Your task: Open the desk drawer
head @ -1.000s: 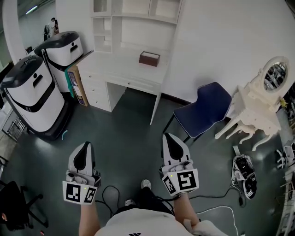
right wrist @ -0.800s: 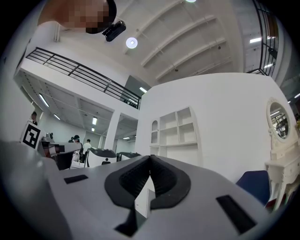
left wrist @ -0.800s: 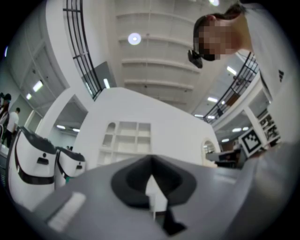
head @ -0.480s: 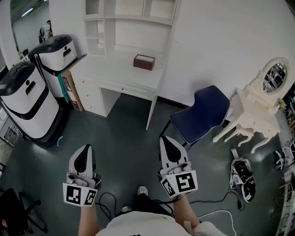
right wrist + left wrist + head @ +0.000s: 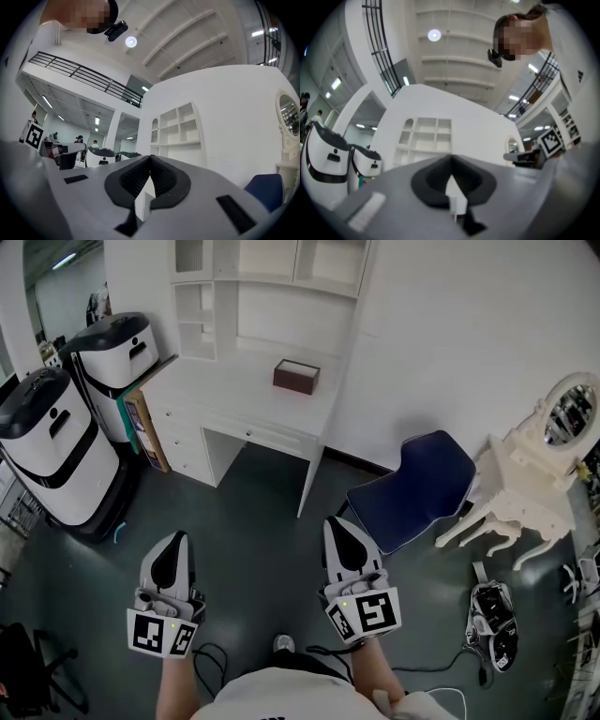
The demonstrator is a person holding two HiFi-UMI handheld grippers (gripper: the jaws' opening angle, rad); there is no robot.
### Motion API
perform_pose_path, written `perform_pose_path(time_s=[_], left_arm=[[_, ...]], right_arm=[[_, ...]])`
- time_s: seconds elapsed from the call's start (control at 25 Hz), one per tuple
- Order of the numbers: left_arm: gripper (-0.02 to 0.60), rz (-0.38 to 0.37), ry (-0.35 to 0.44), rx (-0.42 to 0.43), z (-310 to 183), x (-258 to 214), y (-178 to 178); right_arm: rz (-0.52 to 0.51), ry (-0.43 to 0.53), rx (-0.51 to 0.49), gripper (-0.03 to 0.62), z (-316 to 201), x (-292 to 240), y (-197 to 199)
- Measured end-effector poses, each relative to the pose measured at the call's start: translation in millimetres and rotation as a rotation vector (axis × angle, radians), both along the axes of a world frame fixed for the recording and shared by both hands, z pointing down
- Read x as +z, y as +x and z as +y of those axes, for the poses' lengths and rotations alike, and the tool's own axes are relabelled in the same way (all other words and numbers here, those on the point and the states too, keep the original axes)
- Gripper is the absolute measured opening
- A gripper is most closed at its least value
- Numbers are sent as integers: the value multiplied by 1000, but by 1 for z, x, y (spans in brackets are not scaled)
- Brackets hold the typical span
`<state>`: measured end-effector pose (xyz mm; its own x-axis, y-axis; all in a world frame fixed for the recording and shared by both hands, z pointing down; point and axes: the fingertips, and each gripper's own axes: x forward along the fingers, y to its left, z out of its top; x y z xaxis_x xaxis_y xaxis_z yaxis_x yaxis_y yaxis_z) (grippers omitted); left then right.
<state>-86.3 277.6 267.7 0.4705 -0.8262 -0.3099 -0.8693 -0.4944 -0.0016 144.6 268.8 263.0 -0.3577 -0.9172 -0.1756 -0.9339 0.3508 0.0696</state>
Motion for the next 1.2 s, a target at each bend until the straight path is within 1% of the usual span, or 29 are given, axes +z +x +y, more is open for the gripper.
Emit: perform_pose_path(time_s=[0.32, 0.44, 0.56, 0.72, 0.88, 1.04, 1.2], left_arm=[[5, -12, 24, -2, -27, -7, 39], [5, -24, 21, 6, -33, -5, 52], [5, -35, 11, 13, -41, -3, 59], [5, -39, 0, 16, -54, 1, 60], [5, -31, -6, 18, -79, 8, 52], [5, -27, -7, 28, -115, 10, 40], [5, -26, -8, 35, -162, 11, 25]], right_arm=[[-12, 10, -15, 0, -29, -1, 35], [-24, 9, -9, 0, -37, 1, 47], [-32, -2, -10, 0, -45, 5, 52], [-43, -19, -8, 0, -60, 11, 54], [-31, -17, -2, 0, -84, 13, 47], [-26, -21, 12, 0, -119, 14, 36], [-20, -13, 20, 0, -163, 12, 21]])
